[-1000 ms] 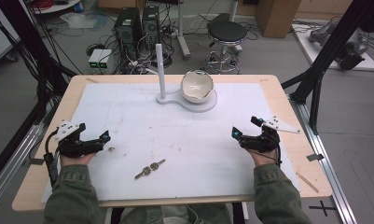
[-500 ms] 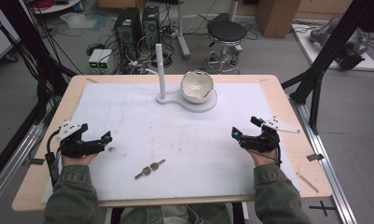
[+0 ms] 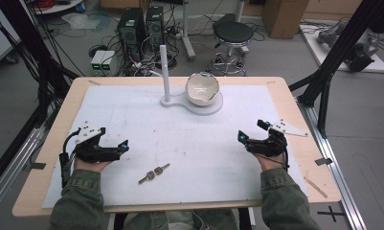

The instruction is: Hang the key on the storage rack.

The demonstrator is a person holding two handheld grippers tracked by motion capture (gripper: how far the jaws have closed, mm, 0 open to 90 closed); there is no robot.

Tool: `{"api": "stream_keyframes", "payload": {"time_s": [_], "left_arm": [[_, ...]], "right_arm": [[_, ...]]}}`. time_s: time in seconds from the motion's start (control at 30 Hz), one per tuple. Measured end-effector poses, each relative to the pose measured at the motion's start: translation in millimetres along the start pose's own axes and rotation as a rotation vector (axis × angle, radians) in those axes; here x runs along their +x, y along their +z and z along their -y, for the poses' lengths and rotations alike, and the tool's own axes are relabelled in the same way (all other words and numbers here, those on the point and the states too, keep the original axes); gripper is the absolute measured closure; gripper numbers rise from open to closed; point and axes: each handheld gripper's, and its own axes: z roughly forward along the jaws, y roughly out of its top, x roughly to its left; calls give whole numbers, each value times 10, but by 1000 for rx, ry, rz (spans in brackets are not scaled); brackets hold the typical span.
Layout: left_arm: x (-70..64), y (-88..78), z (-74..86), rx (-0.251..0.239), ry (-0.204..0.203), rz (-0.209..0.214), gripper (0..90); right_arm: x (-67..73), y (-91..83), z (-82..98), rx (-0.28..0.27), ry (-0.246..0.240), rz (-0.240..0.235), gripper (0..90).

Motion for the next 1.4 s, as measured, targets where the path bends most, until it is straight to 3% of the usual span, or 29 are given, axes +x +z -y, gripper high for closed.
{"api": "stream_keyframes", "payload": {"time_s": [0.2, 0.4, 0.53, 0.73, 1.07, 1.4], "left_arm": [[-132, 23, -74, 2, 23, 15, 17], [-306, 101, -118, 37, 53, 49, 17], [-495, 202, -144, 105, 80, 91, 17], [-657, 293, -198, 169, 117, 125, 17], [-853, 434, -240, 243, 195, 168, 17], [-992, 579, -218, 333, 236, 218, 17]], "right_arm": [[0, -1, 0, 1, 0, -1, 5], [-2, -2, -1, -1, 3, -8, 5], [-6, 5, 0, -1, 4, -15, 5], [-5, -5, -1, -1, 5, -15, 5], [0, -35, 5, 2, 1, -9, 5], [0, -64, 14, 8, 13, -1, 5]]}}
